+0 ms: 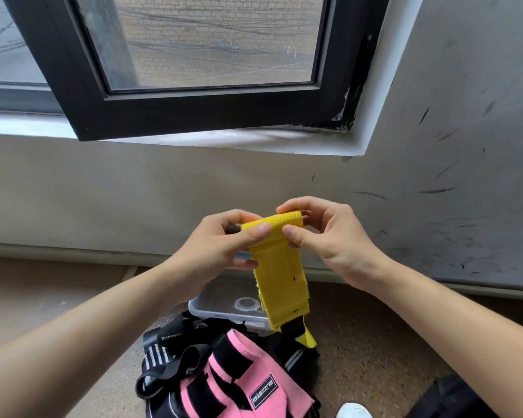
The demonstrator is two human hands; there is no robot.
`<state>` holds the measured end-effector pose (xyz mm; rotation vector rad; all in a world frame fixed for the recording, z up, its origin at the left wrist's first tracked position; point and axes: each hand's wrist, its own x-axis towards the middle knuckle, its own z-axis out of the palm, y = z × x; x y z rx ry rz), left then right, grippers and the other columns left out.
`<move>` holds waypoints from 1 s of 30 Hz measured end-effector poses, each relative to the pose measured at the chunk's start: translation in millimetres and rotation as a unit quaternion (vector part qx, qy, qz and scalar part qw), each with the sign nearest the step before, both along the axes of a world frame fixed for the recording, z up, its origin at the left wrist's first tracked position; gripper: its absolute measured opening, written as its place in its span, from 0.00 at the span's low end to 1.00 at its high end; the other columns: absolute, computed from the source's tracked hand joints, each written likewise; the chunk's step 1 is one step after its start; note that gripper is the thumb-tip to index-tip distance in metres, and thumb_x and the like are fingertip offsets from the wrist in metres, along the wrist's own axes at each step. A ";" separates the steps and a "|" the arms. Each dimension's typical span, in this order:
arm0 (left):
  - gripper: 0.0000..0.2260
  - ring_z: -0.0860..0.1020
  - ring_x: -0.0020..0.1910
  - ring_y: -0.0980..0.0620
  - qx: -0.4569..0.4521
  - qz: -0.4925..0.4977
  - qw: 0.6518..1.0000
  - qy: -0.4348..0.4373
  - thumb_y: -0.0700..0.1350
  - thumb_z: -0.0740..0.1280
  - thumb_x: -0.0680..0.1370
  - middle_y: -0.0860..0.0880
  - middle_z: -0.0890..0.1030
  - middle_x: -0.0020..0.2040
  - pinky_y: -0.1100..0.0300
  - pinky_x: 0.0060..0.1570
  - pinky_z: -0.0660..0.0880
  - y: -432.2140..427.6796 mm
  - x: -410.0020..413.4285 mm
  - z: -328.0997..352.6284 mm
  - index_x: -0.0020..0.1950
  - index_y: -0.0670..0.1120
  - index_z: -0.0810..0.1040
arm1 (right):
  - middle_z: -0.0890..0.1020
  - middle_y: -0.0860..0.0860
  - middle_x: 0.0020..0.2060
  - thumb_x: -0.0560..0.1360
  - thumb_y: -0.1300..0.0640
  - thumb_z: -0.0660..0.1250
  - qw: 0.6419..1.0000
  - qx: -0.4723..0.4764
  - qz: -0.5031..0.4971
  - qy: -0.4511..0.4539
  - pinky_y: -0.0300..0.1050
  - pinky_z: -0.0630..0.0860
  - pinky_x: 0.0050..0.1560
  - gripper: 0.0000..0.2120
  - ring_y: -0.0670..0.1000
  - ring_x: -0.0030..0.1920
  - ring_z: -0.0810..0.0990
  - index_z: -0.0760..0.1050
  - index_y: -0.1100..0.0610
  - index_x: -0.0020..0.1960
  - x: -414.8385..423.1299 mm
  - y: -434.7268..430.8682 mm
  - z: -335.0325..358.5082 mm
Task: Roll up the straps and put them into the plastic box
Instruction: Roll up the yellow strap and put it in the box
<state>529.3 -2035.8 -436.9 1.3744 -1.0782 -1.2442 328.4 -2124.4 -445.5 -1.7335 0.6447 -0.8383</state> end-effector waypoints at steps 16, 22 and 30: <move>0.19 0.83 0.50 0.48 -0.133 0.020 0.991 -0.022 0.41 0.78 0.68 0.42 0.83 0.52 0.55 0.47 0.83 0.9 -0.7 -6.6 0.58 0.48 0.82 | 0.84 0.55 0.53 0.76 0.49 0.69 0.991 0.117 0.052 0.035 0.55 0.85 0.47 0.17 0.54 0.56 0.84 0.78 0.55 0.62 -0.5 3.9 13.1; 0.21 0.83 0.57 0.46 -0.132 0.016 0.987 -0.090 0.38 0.77 0.74 0.47 0.83 0.57 0.49 0.49 0.84 -0.7 1.6 -11.4 0.63 0.52 0.78 | 0.84 0.58 0.54 0.74 0.56 0.73 0.994 0.100 0.048 0.015 0.53 0.85 0.43 0.17 0.57 0.54 0.85 0.78 0.55 0.62 -1.9 4.4 16.3; 0.23 0.83 0.60 0.47 0.013 -0.030 0.999 0.040 0.55 0.73 0.72 0.48 0.85 0.60 0.47 0.53 0.84 0.2 -4.2 -2.9 0.66 0.49 0.79 | 0.83 0.56 0.53 0.75 0.63 0.75 0.999 0.022 0.029 0.002 0.47 0.83 0.42 0.16 0.57 0.54 0.83 0.80 0.53 0.60 -4.2 2.6 8.5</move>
